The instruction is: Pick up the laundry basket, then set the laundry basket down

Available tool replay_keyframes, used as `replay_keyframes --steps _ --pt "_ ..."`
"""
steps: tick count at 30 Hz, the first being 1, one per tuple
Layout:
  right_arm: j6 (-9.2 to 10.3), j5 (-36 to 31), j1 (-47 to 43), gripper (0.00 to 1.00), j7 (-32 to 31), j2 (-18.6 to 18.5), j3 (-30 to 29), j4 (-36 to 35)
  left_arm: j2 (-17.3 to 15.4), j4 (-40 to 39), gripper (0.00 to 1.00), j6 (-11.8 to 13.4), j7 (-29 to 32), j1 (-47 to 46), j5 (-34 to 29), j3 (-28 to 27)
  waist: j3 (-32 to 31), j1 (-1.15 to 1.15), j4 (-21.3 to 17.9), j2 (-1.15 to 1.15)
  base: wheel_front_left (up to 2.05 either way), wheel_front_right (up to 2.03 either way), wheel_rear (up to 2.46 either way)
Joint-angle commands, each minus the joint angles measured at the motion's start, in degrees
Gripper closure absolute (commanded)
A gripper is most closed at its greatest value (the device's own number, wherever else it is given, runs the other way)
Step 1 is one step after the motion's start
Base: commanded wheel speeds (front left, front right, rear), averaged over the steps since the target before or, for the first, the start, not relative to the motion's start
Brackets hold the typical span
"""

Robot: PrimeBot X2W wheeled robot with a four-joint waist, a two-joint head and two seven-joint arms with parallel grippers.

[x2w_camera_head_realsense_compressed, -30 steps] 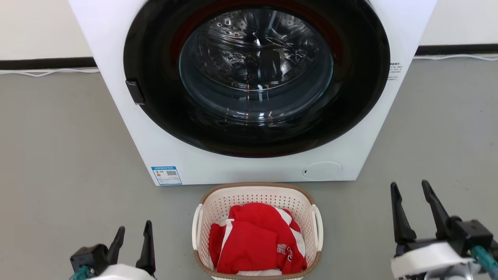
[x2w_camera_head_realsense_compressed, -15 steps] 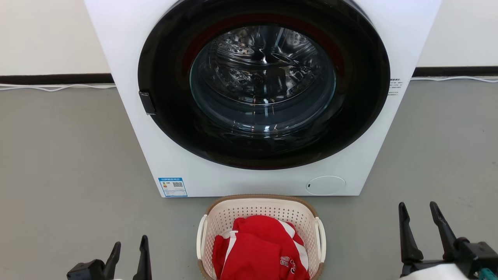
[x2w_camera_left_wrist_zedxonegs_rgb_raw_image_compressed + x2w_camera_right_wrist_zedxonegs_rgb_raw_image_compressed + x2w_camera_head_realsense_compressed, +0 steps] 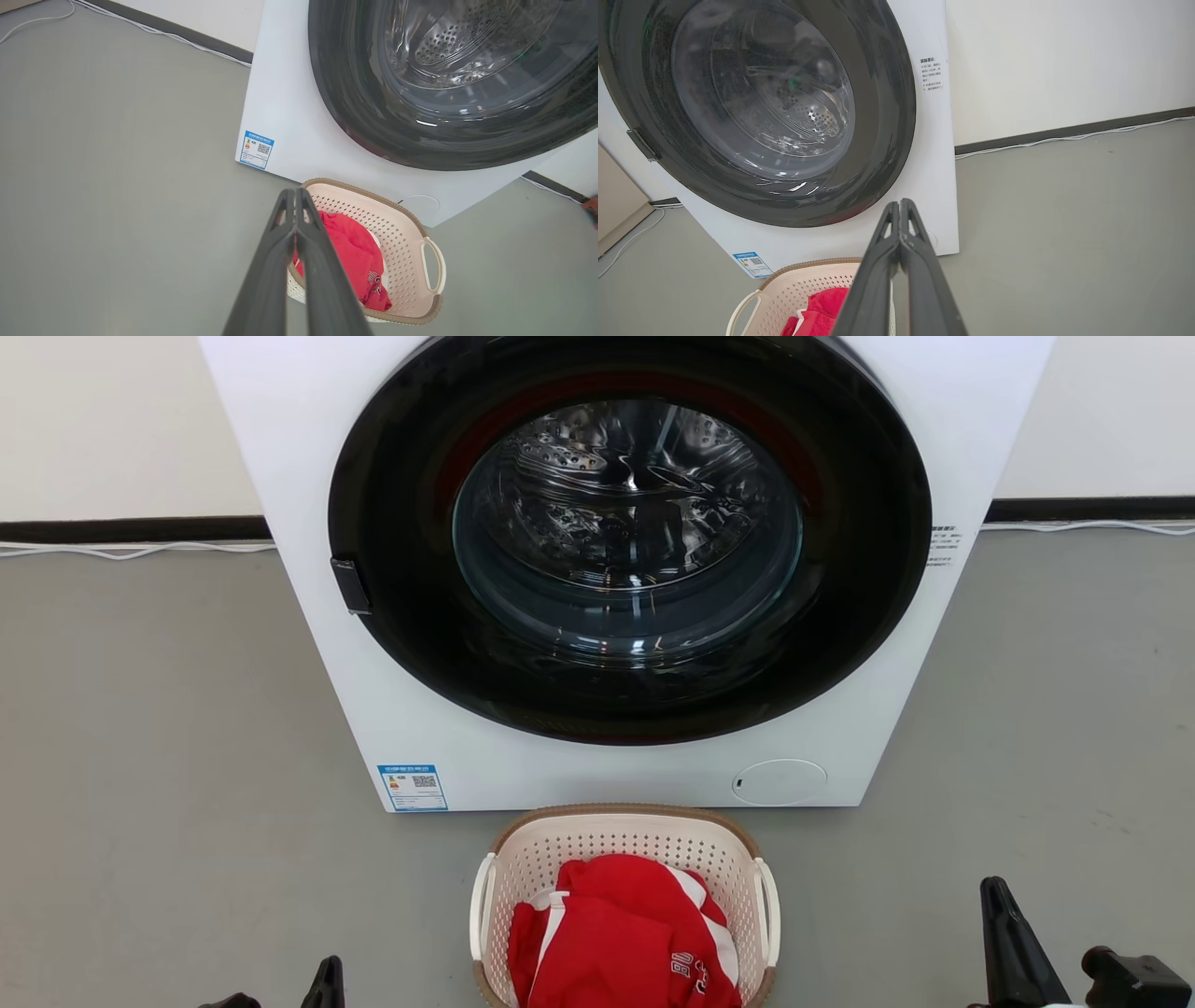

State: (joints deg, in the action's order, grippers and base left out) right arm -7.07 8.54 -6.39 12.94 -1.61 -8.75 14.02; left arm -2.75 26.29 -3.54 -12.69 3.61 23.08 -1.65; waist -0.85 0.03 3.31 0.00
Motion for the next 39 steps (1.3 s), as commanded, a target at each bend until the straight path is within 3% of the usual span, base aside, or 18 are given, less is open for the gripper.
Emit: replay_keyframes --steps 1,39 --pt "-0.04 1.96 1.68 1.00 -0.53 -0.48 -0.02 -1.23 -0.42 -1.68 1.00 -0.28 0.22 -1.63 1.88 -0.45 0.05 0.03 -0.06 0.00 0.00 0.00 0.00" --pt "-0.16 28.74 5.19 1.00 -6.59 -0.74 0.85 -0.92 -0.32 -5.19 1.00 -1.48 6.35 -4.28 23.92 -1.82 0.44 -0.03 -1.12 0.00 0.00 0.00 0.00"
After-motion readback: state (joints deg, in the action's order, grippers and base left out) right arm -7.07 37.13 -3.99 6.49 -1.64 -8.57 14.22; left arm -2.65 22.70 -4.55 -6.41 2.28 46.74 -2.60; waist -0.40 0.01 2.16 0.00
